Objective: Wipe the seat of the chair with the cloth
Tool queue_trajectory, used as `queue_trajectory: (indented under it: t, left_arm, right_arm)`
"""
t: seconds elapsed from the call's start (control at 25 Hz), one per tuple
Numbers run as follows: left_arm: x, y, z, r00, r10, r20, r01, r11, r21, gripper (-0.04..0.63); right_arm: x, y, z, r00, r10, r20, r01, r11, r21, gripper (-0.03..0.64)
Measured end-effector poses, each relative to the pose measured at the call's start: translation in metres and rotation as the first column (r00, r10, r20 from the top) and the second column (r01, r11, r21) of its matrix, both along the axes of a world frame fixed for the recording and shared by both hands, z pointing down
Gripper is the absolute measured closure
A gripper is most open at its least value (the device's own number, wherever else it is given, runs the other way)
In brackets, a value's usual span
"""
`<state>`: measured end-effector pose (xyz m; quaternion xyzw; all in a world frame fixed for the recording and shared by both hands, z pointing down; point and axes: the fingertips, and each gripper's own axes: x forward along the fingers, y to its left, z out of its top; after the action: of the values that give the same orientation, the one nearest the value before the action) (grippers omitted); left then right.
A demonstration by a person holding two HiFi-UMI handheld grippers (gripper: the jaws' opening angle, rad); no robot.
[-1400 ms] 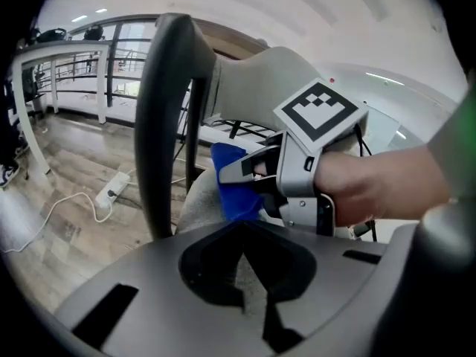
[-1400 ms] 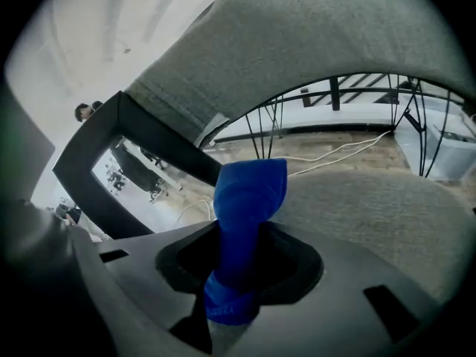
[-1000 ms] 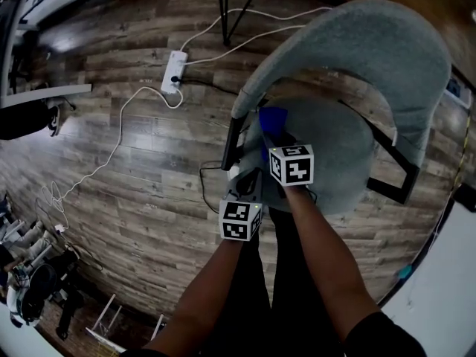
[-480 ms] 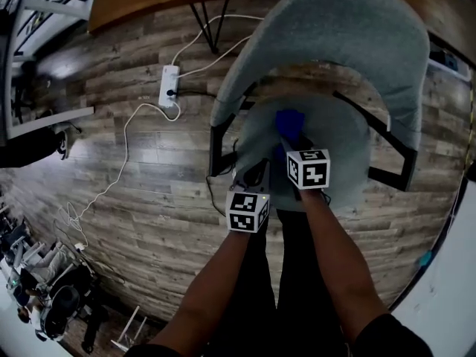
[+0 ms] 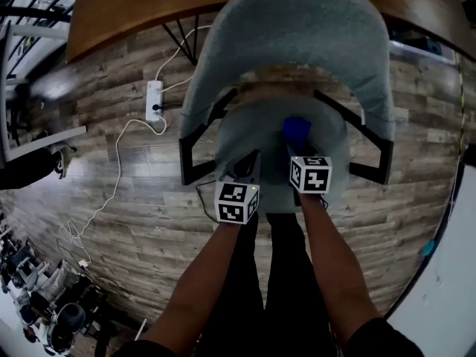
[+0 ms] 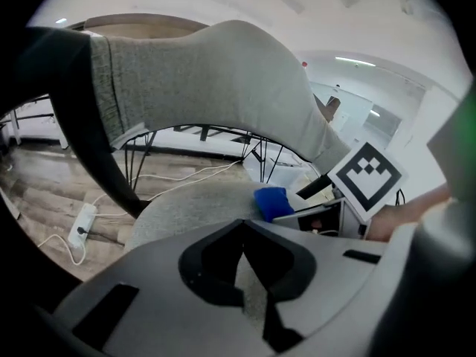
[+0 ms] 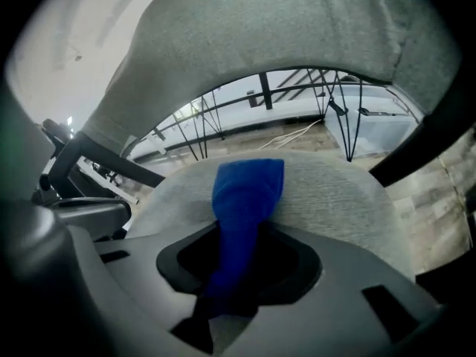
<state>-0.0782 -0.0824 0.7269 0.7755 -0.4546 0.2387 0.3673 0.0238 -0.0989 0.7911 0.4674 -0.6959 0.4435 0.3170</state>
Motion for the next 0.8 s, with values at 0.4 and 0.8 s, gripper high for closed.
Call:
queue_trajectory:
  t: [0.4, 0.8]
  left_arm:
    - [0.051, -0.003, -0.003, 0.998, 0.048, -0.029, -0.048, 0.999, -0.014, 0.597]
    - [0.071, 0.002, -0.016, 0.998, 0.049, -0.027, -0.049, 0.999, -0.011, 0.597]
  right_arm:
    - [0.093, 0.014, -0.002, 0.990, 0.106, -0.094, -0.108, 0.994, -0.021, 0.482]
    - [0.151, 0.028, 0.000, 0.961, 0.178, -0.210, -0.184, 0.983, -0.011, 0.482]
